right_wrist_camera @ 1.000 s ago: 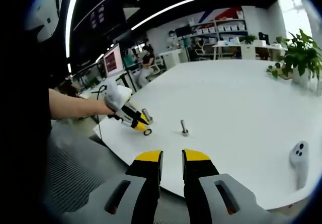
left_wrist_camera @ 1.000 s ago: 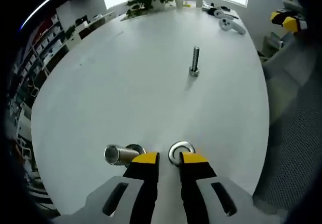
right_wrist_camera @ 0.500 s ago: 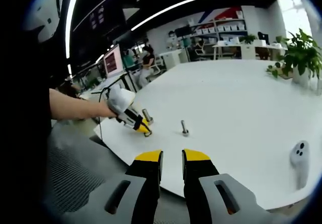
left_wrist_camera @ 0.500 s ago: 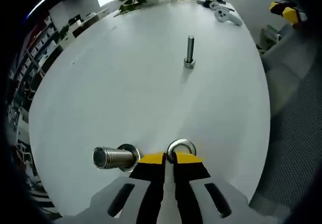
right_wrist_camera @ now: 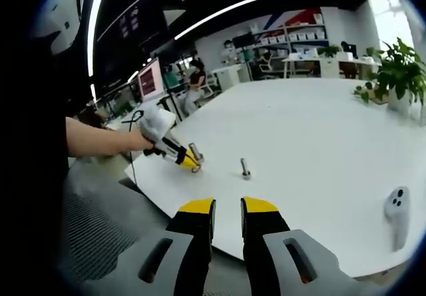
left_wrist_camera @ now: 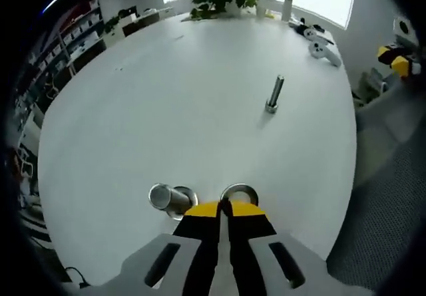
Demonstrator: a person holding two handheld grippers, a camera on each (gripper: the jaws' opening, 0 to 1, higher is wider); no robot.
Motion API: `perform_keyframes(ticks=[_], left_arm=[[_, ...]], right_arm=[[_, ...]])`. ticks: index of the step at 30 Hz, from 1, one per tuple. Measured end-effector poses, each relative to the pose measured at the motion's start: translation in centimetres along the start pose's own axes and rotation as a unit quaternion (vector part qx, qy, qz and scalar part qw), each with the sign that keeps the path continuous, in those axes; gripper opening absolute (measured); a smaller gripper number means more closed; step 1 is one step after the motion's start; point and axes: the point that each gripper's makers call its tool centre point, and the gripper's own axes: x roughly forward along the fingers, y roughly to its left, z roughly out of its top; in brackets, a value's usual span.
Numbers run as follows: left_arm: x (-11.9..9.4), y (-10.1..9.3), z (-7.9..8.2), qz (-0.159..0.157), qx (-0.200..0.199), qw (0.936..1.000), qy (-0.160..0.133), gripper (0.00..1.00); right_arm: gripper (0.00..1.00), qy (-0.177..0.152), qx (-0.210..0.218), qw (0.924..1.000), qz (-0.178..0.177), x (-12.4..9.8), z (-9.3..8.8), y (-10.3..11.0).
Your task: Place the washer onto the threaded stud by aligning its center hole with the stud, sliding it down to the base, and recovering from edge contact or off-axis alignment until the washer reaches the visible bottom stop.
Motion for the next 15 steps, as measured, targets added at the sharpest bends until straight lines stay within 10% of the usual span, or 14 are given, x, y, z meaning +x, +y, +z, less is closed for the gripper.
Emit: perform_keyframes(ticks=[15], left_arm=[[-4.5, 2.4, 2.4, 0.045, -0.021, 0.9983, -0.032, 0.01]], right_arm=[[0.18, -0.001, 0.000, 1.0000, 0.000, 0.0, 0.2, 0.2]])
